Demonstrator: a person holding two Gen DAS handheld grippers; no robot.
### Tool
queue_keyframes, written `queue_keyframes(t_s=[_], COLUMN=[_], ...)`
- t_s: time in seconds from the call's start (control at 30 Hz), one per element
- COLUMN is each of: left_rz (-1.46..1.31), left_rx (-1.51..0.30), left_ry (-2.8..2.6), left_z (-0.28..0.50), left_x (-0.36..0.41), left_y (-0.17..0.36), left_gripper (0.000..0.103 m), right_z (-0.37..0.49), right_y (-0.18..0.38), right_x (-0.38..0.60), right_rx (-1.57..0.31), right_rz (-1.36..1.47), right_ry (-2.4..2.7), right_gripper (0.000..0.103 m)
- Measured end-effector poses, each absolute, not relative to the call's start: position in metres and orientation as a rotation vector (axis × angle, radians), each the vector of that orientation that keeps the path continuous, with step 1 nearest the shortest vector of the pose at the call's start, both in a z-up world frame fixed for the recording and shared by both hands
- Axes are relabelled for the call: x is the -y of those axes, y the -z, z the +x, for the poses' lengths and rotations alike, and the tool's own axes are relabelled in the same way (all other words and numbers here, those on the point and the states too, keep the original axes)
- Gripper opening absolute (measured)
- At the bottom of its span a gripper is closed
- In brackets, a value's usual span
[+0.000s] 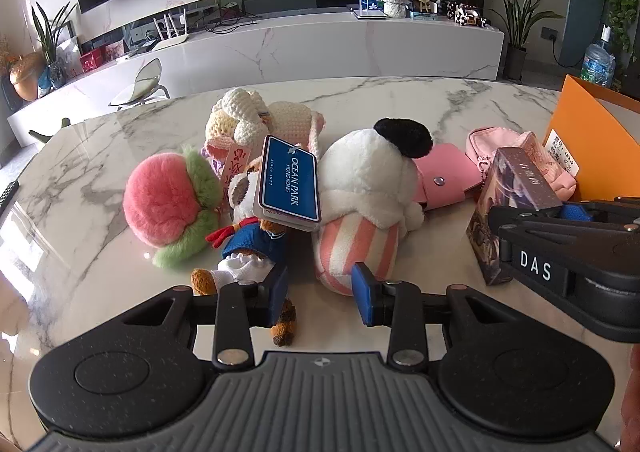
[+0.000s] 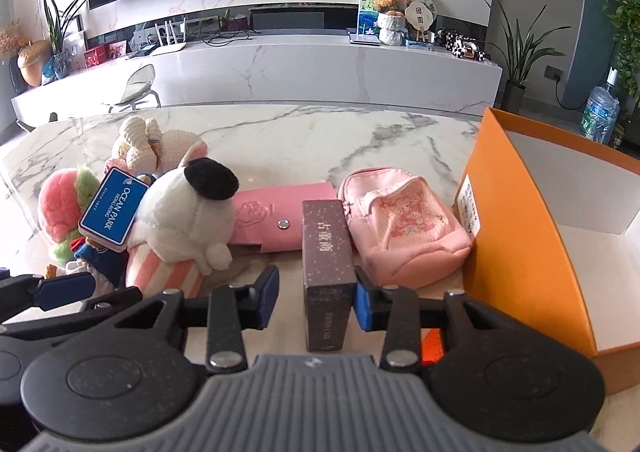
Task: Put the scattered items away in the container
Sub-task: 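Close the right gripper on the dark boxed item, then grasp the pink wallet with the left gripper while the right holds the boxed item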
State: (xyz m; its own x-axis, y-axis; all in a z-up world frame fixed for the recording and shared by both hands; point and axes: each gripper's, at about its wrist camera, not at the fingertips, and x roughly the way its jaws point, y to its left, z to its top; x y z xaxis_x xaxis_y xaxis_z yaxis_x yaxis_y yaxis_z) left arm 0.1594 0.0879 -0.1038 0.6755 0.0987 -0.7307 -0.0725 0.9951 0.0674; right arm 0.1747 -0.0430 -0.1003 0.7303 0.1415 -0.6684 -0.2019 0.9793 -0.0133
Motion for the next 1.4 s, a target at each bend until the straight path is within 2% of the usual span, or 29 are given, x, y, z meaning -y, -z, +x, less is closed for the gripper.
queue_keyframes(t_s=[0.07, 0.53, 0.93, 1.4], left_rz=[0.034, 0.054, 0.1, 0.142], left_rx=[-0.826, -0.819, -0.707, -0.747], left_ry=[-0.098, -0.07, -0.019, 0.069], left_z=[0.16, 0.136, 0.113, 0.136], left_x=[-0.087, -0.073, -0.04, -0.03], left_y=[0.103, 0.088, 0.047, 0.057], left_gripper=[0.041, 0.041, 0.041, 0.04], right_z=[0.175, 0.135, 0.103, 0.096], right_y=[0.1, 0.087, 0.04, 0.057], right_x=[0.041, 0.051, 0.082, 0.107], right_rx=[-0.732, -0.763, -0.649, -0.71], right_rz=[-0.099, -0.106, -0.06, 0.008], right_ry=[-0.191, -0.206, -0.205, -0.193], right_gripper=[0.026, 0.025, 0.025, 0.025])
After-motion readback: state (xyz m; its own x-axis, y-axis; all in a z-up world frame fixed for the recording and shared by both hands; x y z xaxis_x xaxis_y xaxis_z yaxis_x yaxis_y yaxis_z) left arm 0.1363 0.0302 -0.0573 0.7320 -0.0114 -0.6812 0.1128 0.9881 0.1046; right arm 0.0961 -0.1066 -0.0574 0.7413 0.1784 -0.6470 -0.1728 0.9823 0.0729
